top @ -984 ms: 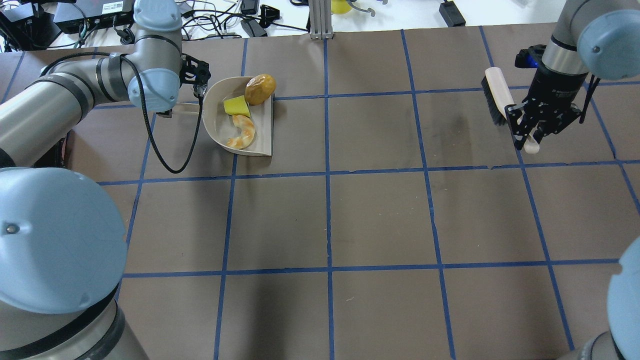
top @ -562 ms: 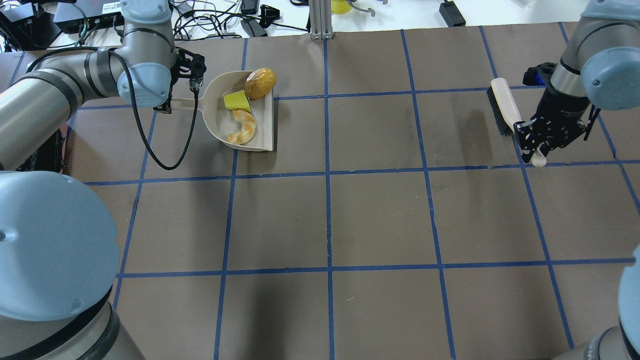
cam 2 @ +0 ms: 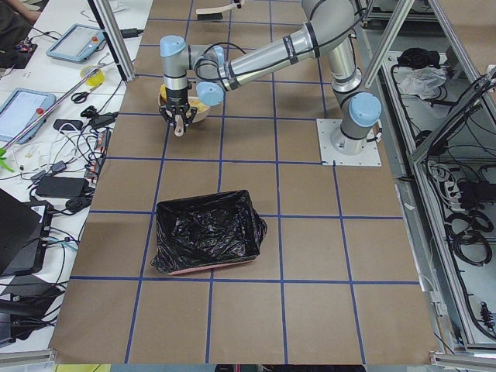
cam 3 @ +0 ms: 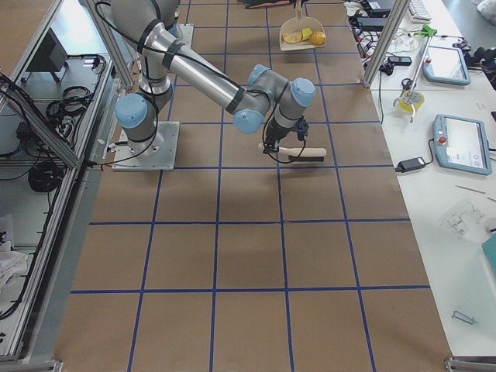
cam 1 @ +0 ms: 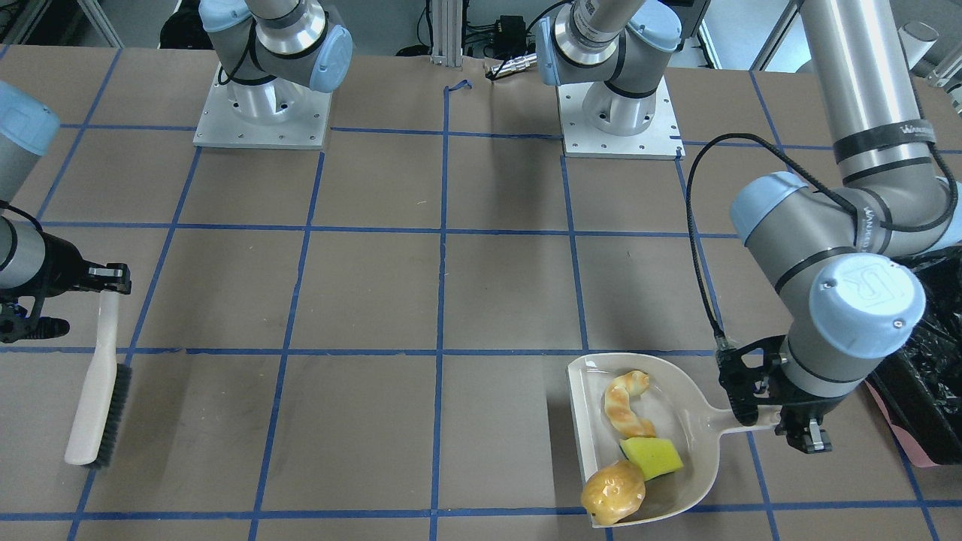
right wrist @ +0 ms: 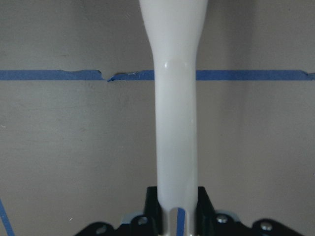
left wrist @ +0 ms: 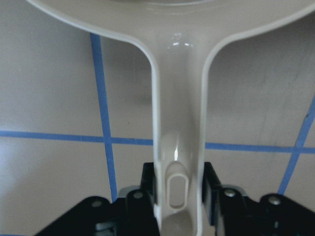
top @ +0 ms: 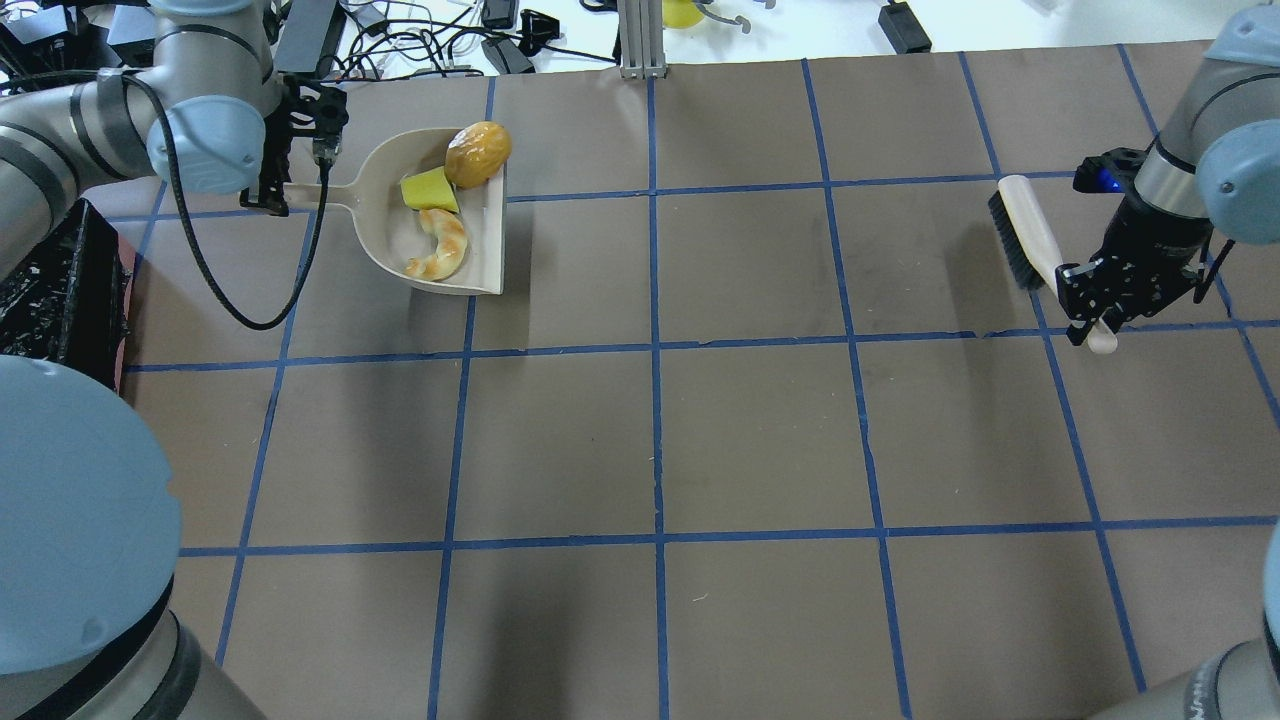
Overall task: Sweep and dump trash into bin
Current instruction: 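Lift the dustpan over the bin with the left gripper while the right lowers the brush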
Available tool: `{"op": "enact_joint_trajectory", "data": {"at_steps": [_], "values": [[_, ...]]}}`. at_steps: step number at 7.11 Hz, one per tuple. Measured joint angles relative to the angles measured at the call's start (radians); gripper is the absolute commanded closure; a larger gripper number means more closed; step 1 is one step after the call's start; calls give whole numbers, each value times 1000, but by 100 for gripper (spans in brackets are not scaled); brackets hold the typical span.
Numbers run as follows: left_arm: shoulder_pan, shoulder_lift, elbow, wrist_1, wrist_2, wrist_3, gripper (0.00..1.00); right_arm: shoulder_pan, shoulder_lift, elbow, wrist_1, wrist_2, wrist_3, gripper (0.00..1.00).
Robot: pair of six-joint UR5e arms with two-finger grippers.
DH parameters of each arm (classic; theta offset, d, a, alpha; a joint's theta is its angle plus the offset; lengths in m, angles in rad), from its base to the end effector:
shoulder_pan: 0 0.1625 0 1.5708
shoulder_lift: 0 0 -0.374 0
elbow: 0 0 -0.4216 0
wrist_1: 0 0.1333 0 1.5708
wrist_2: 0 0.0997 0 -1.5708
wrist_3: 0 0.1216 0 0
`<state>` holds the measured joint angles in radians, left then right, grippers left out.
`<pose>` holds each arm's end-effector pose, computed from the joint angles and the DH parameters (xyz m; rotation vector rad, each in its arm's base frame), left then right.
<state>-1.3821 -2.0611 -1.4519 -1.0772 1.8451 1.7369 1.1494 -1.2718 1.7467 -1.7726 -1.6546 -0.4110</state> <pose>0.0294 -0.6889 0.2354 1.9937 2.0740 0.2254 -0.1120 -0.5508 0.1836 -0.0017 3.0764 0.4388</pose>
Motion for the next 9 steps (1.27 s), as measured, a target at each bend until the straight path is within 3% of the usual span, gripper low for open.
{"op": "enact_joint_trajectory", "data": {"at_steps": [4, 8, 9], "values": [[174, 112, 46, -160, -46, 224, 100, -7, 7, 7, 1, 4, 17, 100], [416, 105, 294, -365, -51, 597, 100, -1, 10, 7, 0, -2, 14, 100], [466, 83, 348, -384, -53, 685, 100, -1, 13, 7, -3, -2, 16, 96]]}}
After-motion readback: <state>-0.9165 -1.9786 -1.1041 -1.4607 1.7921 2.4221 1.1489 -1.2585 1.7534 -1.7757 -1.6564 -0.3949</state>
